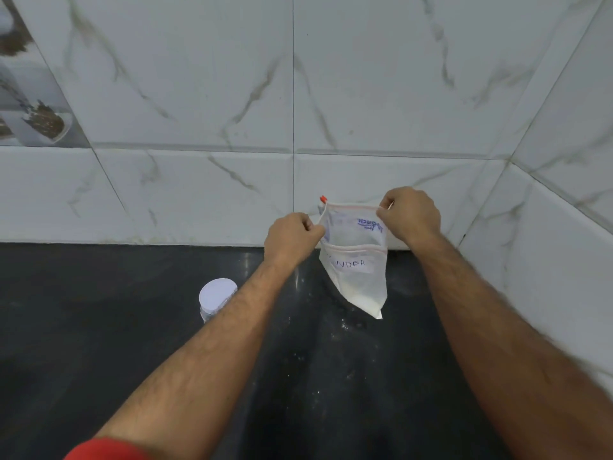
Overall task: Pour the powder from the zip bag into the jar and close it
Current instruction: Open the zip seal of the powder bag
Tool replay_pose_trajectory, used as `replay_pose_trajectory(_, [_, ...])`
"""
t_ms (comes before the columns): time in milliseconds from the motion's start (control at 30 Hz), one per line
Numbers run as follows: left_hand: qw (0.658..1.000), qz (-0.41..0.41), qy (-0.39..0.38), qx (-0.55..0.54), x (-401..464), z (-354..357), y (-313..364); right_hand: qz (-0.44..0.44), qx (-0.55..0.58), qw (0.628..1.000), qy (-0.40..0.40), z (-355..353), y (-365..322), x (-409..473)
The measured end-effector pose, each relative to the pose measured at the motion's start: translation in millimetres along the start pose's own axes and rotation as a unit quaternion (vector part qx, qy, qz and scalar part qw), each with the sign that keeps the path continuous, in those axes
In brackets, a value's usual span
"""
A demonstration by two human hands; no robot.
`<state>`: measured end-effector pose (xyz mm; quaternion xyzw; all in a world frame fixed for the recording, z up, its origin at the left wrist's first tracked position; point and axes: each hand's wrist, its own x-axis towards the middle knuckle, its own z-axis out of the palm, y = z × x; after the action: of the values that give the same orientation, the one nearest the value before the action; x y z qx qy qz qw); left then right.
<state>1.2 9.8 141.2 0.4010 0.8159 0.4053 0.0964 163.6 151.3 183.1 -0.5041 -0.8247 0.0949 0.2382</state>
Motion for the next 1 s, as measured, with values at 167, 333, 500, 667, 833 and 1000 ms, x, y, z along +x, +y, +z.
replay_pose_trajectory(167, [0.994,-0.020,-0.074,0.081,-16,22,-12,0.023,-0.040,0.994,-0.094,29,18,-35])
replay_pose_trajectory(333, [0.996,-0.020,-0.063,0.060,-27,27,-19,0.046,-0.004,0.992,-0.115,26,23,-47])
replay_pose_trajectory(500, [0.996,-0.002,-0.072,0.058,-34,25,-20,0.025,0.012,0.985,-0.168,26,5,-52])
replay_pose_trajectory(667, [0.997,-0.021,-0.072,-0.004,-39,11,-37,-0.031,-0.001,0.997,-0.070,23,-28,-67])
replay_pose_trajectory(833, [0.969,-0.071,-0.146,-0.184,-46,-8,-60,-0.131,0.007,0.989,-0.069,40,-81,-96])
replay_pose_trajectory(1000, [0.996,-0.024,-0.074,-0.045,-48,-37,-95,-0.123,-0.029,0.989,-0.082,72,-104,-112])
